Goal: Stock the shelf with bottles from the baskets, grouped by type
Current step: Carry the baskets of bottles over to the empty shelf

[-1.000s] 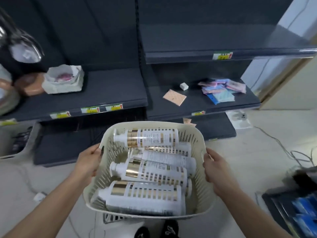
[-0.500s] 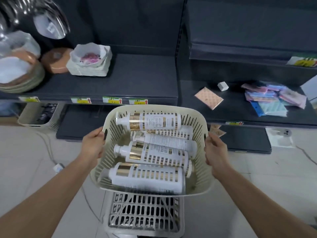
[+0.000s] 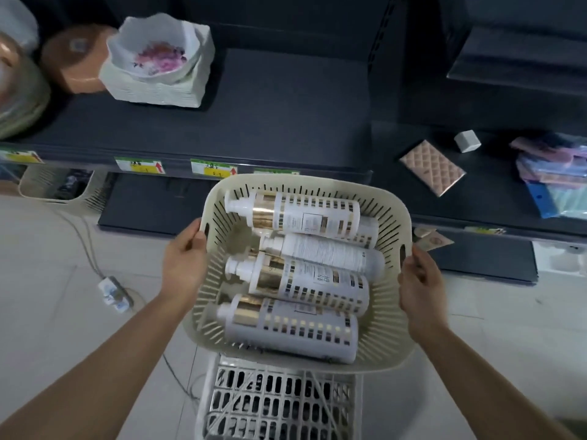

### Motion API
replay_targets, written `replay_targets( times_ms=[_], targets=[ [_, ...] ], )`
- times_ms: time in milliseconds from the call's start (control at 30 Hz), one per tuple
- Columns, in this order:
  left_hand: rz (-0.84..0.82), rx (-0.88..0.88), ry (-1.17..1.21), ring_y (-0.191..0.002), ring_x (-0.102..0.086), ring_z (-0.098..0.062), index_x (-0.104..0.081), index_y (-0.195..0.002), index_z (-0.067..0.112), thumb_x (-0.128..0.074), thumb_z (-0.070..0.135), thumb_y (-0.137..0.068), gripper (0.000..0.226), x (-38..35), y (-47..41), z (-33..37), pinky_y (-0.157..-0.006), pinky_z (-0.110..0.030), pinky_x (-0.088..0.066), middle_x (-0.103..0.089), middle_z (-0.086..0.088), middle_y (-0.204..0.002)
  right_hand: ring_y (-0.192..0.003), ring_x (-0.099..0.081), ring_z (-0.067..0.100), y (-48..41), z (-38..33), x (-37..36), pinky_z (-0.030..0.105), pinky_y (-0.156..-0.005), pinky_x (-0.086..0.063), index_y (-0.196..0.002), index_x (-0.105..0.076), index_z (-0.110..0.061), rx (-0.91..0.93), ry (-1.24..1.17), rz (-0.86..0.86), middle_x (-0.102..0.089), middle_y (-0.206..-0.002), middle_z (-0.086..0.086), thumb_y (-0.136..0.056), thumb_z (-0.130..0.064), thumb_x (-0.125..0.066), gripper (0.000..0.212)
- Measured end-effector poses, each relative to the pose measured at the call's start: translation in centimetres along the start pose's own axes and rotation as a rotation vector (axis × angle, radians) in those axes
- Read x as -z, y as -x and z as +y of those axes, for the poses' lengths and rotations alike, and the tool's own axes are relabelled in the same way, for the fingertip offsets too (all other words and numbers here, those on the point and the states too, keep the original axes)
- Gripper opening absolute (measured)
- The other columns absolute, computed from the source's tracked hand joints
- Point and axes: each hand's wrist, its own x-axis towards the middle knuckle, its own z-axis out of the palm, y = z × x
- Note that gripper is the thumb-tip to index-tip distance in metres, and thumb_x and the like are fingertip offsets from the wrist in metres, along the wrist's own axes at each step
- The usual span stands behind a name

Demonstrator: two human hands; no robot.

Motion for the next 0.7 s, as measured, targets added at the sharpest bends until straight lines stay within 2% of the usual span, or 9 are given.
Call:
replay_targets(
  times_ms=[67, 133, 233, 367, 467, 533, 600, 700],
  targets=[
    [0.023, -0.044, -0.051, -0.048, -0.046, -0.002, -0.057, -0.111, 0.043, -0.037, 0.016, -0.103, 0.035, -0.2, -0.2, -0.3, -0.047, -0.020, -0.038, -0.060, 0.014, -0.071, -0.046, -0.044, 0.001, 0.0, 0.0, 0.1, 0.018, -0.044, -0.037, -0.138, -0.047, -0.028, 0.029, 0.033, -0.003, -0.059, -0.073, -0.007, -0.104, -0.025, -0.042, 0.035],
    [0.035, -0.076, -0.096, -0.060, -0.051, -0.003, -0.057, -0.121, 0.040, -0.037, 0.016, -0.102, 0.036, -0.2, -0.2, -0.5, -0.053, -0.017, -0.041, -0.065, 0.012, -0.083, -0.040, -0.044, -0.002, -0.1, -0.1, 0.0, 0.013, -0.039, -0.036, -0.134, -0.051, -0.023, 0.056, 0.080, -0.002, -0.058, -0.070, -0.006, -0.104, -0.021, -0.041, 0.032],
    [0.026, -0.110, -0.143, -0.066, -0.053, -0.004, -0.057, -0.131, 0.031, -0.036, 0.017, -0.103, 0.038, -0.3, -0.4, -1.0, -0.058, -0.021, -0.041, -0.065, 0.002, -0.093, -0.050, -0.048, 0.005, 0.0, 0.1, -0.2, 0.021, -0.046, -0.039, -0.133, -0.054, -0.021, 0.108, 0.152, 0.030, -0.059, -0.072, -0.004, -0.103, -0.016, -0.040, 0.033],
    [0.001, -0.149, -0.190, -0.064, -0.053, -0.008, -0.058, -0.127, 0.033, -0.033, 0.019, -0.104, 0.036, -0.1, -0.7, -1.7, -0.053, -0.022, -0.039, -0.068, 0.000, -0.097, -0.059, -0.051, 0.016, 0.5, 0.0, -0.3, 0.028, -0.051, -0.038, -0.136, -0.048, -0.022, 0.184, 0.279, 0.026, -0.063, -0.083, 0.003, -0.105, -0.018, -0.033, 0.035],
    [-0.005, -0.195, -0.261, -0.083, -0.062, -0.016, -0.055, -0.129, 0.029, -0.031, 0.019, -0.104, 0.037, 0.0, -0.5, -1.7, -0.058, -0.018, -0.040, -0.066, 0.002, -0.100, -0.068, -0.054, 0.009, 0.8, -0.1, -0.2, 0.025, -0.053, -0.038, -0.139, -0.041, -0.022, 0.212, 0.366, -0.002, -0.062, -0.095, 0.002, -0.106, -0.019, -0.029, 0.036],
    [-0.022, -0.209, -0.373, -0.080, -0.059, -0.019, -0.051, -0.131, 0.024, -0.030, 0.018, -0.104, 0.035, 0.2, -0.1, -1.3, -0.057, -0.021, -0.039, -0.063, -0.001, -0.098, -0.068, -0.053, 0.008, 1.0, -0.2, -0.1, 0.024, -0.052, -0.036, -0.138, -0.040, -0.021, 0.242, 0.428, -0.014, -0.061, -0.097, 0.003, -0.104, -0.014, -0.030, 0.036],
    [-0.053, -0.210, -0.549, -0.077, -0.055, -0.023, -0.046, -0.127, 0.016, -0.030, 0.016, -0.102, 0.029, 0.5, 0.2, -0.9, -0.063, -0.031, -0.044, -0.062, -0.008, -0.098, -0.072, -0.055, 0.017, 1.1, -0.3, 0.0, 0.029, -0.056, -0.039, -0.135, -0.039, -0.018, 0.276, 0.505, -0.030, -0.061, -0.103, 0.008, -0.100, -0.008, -0.034, 0.036],
    [-0.094, -0.220, -0.897, -0.101, -0.053, -0.033, -0.042, -0.128, 0.008, -0.035, 0.022, -0.101, 0.031, 1.7, 1.6, 0.0, -0.083, -0.045, -0.045, -0.056, -0.019, -0.115, -0.101, -0.052, 0.032, 1.9, -0.9, 0.3, 0.041, -0.077, -0.045, -0.139, -0.035, -0.013, 0.260, 0.679, -0.067, -0.049, -0.121, 0.014, -0.098, -0.012, -0.041, 0.041]
  ],
)
